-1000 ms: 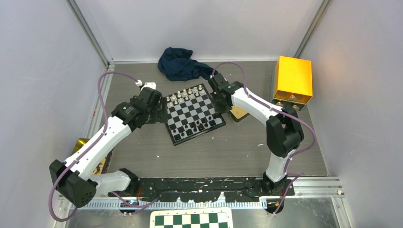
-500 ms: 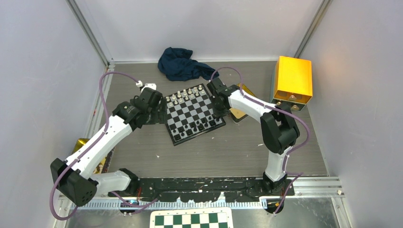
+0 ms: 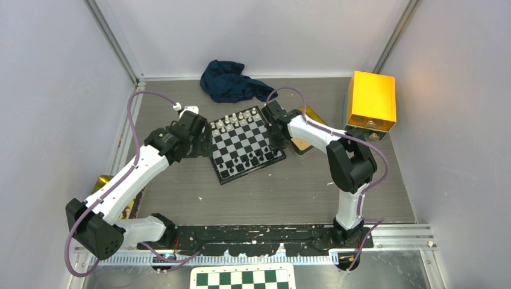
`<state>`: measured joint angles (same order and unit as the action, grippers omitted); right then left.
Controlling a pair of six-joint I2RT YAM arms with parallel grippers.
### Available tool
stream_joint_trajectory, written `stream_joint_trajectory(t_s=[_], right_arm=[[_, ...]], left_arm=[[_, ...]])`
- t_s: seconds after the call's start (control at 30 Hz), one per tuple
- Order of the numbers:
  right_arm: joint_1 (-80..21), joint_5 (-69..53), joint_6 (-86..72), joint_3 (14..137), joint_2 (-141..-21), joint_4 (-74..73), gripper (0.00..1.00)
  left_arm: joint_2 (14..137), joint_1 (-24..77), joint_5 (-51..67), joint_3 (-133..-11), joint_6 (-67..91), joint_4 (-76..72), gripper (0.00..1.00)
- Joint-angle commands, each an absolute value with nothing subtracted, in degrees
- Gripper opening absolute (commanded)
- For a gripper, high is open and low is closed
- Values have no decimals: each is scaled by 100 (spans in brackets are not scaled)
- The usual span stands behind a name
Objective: Set up the chess pieces on the board
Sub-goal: Place the chess piece on the chessboard.
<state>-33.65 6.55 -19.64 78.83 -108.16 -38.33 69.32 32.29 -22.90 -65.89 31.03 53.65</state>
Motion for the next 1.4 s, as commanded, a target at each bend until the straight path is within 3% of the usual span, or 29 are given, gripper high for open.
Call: stream_joint_trajectory(t_s=[0.0, 0.9, 1.37], right_arm=[[-3388, 703, -1900, 7936, -10836, -3608, 1], [-3388, 965, -1637, 8140, -10966, -3806, 1], [-3387, 937, -1665, 8093, -10947, -3867, 20]], left_arm=[[6942, 3261, -2320, -6798, 3115, 5317, 97], [7144, 3261, -2205, -6812, 3092, 5190, 97], [7085, 3261, -2145, -6746, 3104, 5177, 97]])
